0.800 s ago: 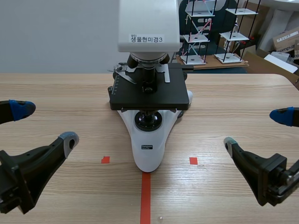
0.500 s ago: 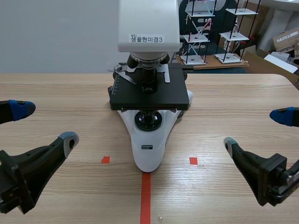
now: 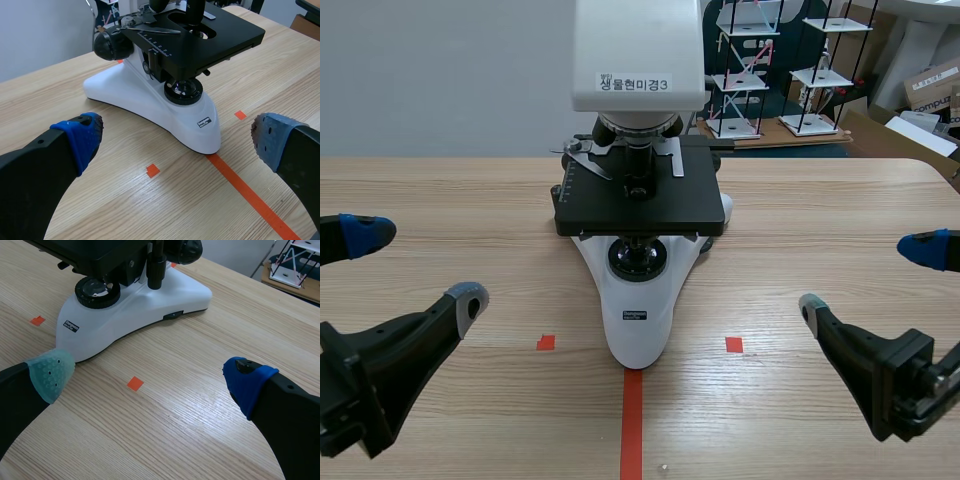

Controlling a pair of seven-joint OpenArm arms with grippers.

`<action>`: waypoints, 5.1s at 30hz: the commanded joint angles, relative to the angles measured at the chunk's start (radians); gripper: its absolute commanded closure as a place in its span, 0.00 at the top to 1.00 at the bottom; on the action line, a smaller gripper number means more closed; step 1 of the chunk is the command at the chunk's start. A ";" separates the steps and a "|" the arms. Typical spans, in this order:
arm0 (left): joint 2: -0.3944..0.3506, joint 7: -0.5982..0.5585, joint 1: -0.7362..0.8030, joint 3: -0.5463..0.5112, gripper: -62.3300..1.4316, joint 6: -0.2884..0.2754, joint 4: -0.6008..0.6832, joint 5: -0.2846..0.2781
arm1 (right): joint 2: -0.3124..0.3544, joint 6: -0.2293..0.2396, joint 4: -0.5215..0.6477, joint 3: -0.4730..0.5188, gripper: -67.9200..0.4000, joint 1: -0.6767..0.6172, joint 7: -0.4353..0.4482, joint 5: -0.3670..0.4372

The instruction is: Point at the diaphragm

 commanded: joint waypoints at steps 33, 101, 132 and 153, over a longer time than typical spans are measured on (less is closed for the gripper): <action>0.066 -0.669 -0.370 0.348 0.19 -0.037 -0.696 0.258 | 0.010 0.000 0.014 0.001 1.00 -0.002 0.011 0.008; 0.379 -1.104 -0.832 0.552 0.10 -0.020 -1.339 0.451 | 0.010 0.000 0.014 0.001 1.00 -0.002 0.011 0.008; 0.379 -1.101 -0.831 0.552 0.10 -0.020 -1.339 0.488 | 0.010 0.000 0.014 0.001 1.00 -0.002 0.011 0.008; 0.379 -1.100 -0.831 0.552 0.10 -0.012 -1.339 0.488 | 0.010 0.000 0.014 0.001 1.00 -0.002 0.011 0.008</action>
